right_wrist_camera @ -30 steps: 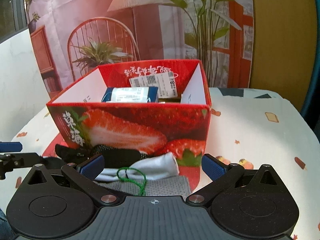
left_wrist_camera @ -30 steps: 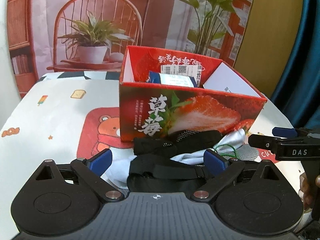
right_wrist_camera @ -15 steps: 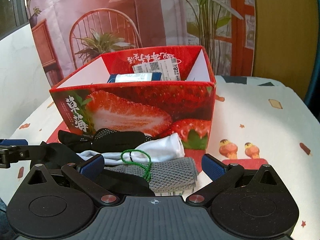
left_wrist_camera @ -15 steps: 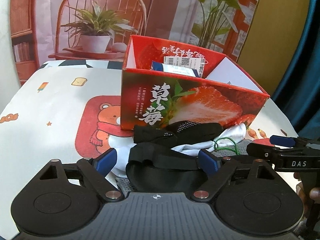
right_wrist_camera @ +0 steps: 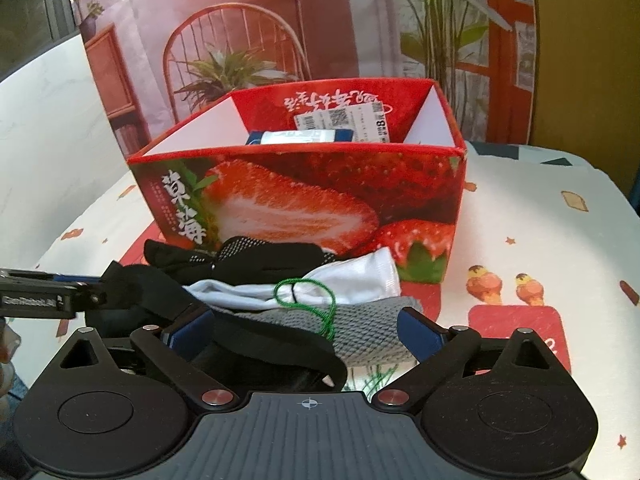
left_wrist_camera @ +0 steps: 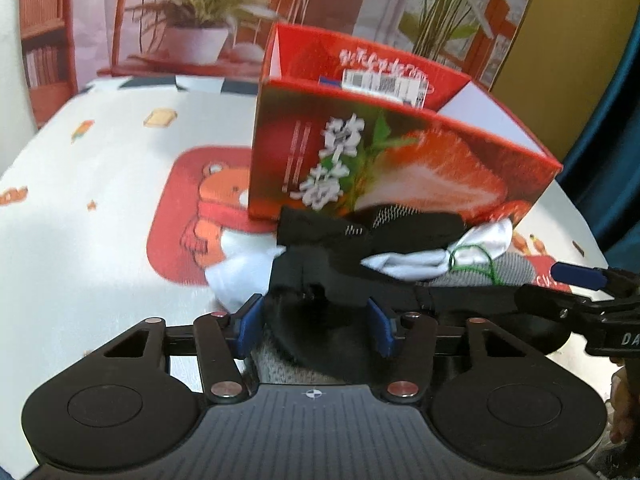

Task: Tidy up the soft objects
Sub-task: 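Lower both grippers toward the black strap in front of the box, then close both grippers on the black strap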

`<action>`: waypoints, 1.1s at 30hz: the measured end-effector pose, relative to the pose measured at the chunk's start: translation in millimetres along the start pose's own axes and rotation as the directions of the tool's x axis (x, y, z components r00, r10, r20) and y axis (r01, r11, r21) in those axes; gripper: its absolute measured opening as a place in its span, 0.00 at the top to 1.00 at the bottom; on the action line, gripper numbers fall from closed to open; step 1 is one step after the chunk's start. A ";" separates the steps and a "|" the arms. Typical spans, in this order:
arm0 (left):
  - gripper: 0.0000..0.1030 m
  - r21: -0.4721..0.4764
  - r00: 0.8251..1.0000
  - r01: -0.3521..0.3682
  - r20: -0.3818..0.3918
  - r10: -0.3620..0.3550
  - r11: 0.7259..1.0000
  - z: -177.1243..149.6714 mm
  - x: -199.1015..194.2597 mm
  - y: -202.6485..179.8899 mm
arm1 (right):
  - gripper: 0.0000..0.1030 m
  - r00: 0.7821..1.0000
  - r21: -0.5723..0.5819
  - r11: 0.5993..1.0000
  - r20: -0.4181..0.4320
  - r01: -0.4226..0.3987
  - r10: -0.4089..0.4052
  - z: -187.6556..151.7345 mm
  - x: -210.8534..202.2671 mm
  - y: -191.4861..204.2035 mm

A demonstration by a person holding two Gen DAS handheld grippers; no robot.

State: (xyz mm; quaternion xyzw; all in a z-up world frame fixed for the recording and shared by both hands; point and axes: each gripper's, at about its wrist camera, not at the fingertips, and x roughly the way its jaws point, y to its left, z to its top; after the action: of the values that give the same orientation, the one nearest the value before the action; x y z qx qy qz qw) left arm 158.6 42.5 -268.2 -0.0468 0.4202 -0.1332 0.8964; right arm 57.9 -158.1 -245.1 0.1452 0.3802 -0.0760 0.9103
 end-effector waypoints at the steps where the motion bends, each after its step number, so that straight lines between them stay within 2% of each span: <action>1: 0.45 -0.005 1.000 0.006 -0.005 -0.006 1.000 -1.2 0.9 0.9 | 0.06 1.000 0.003 1.000 -0.003 0.000 0.000 -0.1 -0.2 0.3; 6: 0.58 -0.011 1.000 0.025 -0.012 -0.025 1.000 -5.4 1.3 0.8 | 0.07 1.000 0.016 1.000 -0.019 -0.002 0.002 -2.4 -2.4 -0.6; 16: 0.63 0.001 0.999 0.017 -0.031 -0.017 1.000 -12.3 2.8 -3.8 | 0.12 0.999 0.064 0.998 -0.053 -0.006 0.010 -10.5 -8.5 -6.6; 20: 0.63 -0.002 0.999 0.012 -0.035 -0.012 1.000 -14.0 2.6 -3.2 | 0.16 0.997 0.092 0.995 -0.072 -0.026 0.033 -13.5 -10.6 -9.3; 25: 0.63 0.004 0.999 0.009 -0.038 -0.008 1.000 -15.3 2.2 -4.4 | 0.27 0.993 0.108 0.993 -0.102 -0.056 0.067 -16.3 -9.1 -7.7; 27: 0.63 0.003 0.999 0.011 -0.038 -0.010 1.000 -15.7 1.7 -4.4 | 0.34 0.991 0.110 0.992 -0.106 -0.064 0.075 -16.4 -8.4 -7.4; 33: 0.63 -0.003 0.998 0.037 -0.048 -0.037 0.999 -17.4 1.3 -5.0 | 0.65 0.993 0.094 0.994 -0.102 -0.056 0.066 -14.2 -7.2 -8.9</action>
State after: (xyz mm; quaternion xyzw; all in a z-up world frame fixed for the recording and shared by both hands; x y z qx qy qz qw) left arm 145.0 37.9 -279.4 -0.0524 0.4408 -0.1503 0.8834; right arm 41.1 -161.8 -251.4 0.2017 0.4189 -0.0576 0.8835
